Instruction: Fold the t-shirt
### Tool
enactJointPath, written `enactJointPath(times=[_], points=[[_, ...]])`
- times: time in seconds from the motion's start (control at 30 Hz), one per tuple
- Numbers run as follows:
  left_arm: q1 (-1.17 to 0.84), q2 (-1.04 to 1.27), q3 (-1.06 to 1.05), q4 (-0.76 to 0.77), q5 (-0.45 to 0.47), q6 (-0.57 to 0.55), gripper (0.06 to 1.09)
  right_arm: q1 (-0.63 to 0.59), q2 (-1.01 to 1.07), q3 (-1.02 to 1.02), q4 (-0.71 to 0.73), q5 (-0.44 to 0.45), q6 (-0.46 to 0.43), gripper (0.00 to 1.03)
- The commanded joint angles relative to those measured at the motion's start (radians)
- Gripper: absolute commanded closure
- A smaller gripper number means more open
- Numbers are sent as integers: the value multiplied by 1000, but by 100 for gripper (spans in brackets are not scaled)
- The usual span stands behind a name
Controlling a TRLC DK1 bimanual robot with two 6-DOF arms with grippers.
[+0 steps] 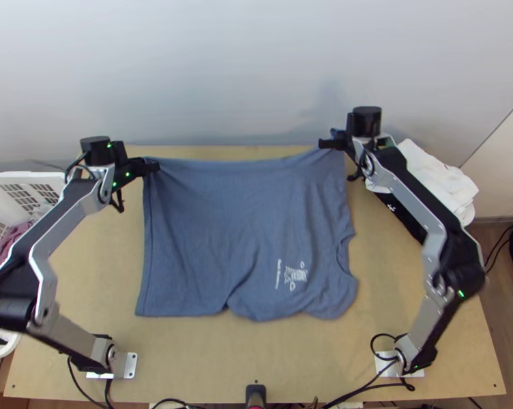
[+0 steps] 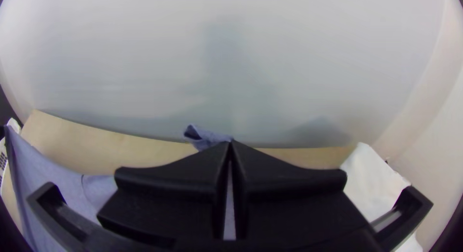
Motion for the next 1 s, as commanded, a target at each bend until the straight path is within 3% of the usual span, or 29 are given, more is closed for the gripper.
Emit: enactJointPath(times=[0.0,0.2,0.37,0.5,0.97], points=[[26,207,143,50,-17,1,105,-19,233,268,-58,0,23,100],[28,350,315,50,-18,5,105,-33,425,566,-173,0,46,100],[29,474,480,24,-26,5,105,-26,491,629,-176,1,47,100],[28,475,483,1,-26,-8,105,-19,453,564,-205,1,72,100],[31,245,203,-4,25,-10,105,22,121,72,-213,-48,128,100]])
